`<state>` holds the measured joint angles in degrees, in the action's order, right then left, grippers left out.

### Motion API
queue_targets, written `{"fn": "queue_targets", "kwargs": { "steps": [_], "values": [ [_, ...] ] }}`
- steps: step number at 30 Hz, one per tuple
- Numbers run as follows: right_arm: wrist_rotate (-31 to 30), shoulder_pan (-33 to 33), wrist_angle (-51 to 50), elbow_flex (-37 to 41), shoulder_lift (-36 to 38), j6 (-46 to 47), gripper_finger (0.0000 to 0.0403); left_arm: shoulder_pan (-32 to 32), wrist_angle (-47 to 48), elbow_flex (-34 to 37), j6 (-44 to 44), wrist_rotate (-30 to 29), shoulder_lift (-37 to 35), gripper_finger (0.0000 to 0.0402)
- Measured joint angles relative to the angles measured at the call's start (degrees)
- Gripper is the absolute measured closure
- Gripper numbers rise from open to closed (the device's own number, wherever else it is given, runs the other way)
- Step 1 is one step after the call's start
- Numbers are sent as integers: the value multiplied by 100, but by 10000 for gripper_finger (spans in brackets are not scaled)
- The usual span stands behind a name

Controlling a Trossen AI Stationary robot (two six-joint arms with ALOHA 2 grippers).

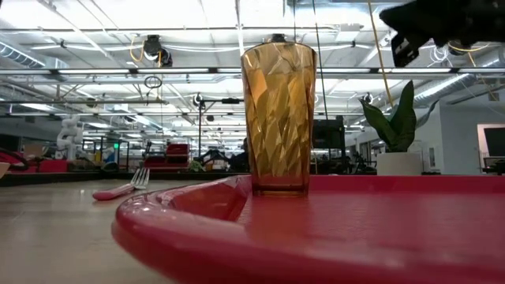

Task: Pick and place plate/cup/fork/spoon on tray
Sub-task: Put the orange plate on the red tray

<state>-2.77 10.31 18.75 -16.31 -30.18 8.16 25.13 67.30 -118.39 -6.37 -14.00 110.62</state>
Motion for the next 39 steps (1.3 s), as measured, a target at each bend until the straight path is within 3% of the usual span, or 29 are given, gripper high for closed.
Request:
{"fn": "queue_targets", "kwargs": {
  "steps": [6,17,28,34,39],
  "values": [
    [-9,441,74,-530,-697,-162,403,786,163,0,-914,-260,-10,270],
    [-239,1029,97,-1023,-1705,-196,403,2071,650,0,-3513,-897,146,270],
    [-355,1695,839,-1074,-2309,28,403,2823,766,0,-5127,-710,944,270],
    [-782,2107,990,-1074,-2382,62,403,3047,818,1,-5952,-461,1399,269],
    [-972,2430,972,-1119,-2382,61,403,3160,1164,2,-6612,-172,1754,237]
  ]
}}
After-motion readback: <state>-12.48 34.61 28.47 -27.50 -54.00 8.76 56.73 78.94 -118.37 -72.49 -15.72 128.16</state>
